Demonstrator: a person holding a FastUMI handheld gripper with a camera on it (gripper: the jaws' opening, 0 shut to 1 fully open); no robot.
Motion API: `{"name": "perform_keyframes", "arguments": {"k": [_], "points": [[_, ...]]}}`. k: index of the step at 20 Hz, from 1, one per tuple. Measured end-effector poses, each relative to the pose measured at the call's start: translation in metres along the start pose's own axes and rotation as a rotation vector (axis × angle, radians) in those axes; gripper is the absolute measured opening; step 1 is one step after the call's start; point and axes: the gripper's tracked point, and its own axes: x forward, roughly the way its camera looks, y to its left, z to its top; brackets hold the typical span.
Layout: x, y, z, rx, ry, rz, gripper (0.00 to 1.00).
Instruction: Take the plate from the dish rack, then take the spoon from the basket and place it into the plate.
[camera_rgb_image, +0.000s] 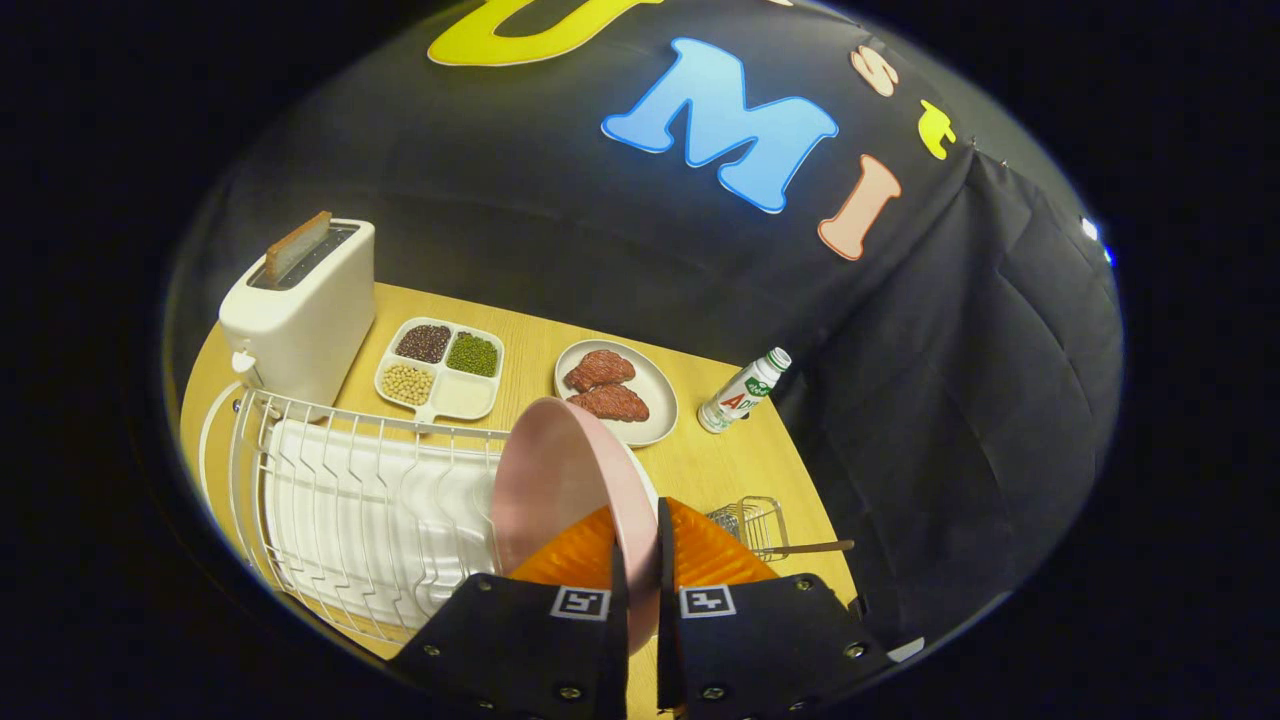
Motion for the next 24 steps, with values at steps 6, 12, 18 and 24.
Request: {"name": "perform_keyframes", "arguments": {"k": [6, 12, 18, 24], "points": [[-0.013, -0.035, 0.034, 0.128, -0.069, 0.070, 0.11], [-0.030, -0.093, 0.054, 0.215, -0.114, 0.144, 0.11], [-0.039, -0.160, 0.032, 0.316, -0.122, 0.191, 0.11], [-0.037, -0.184, -0.008, 0.336, -0.099, 0.378, 0.11]]}}
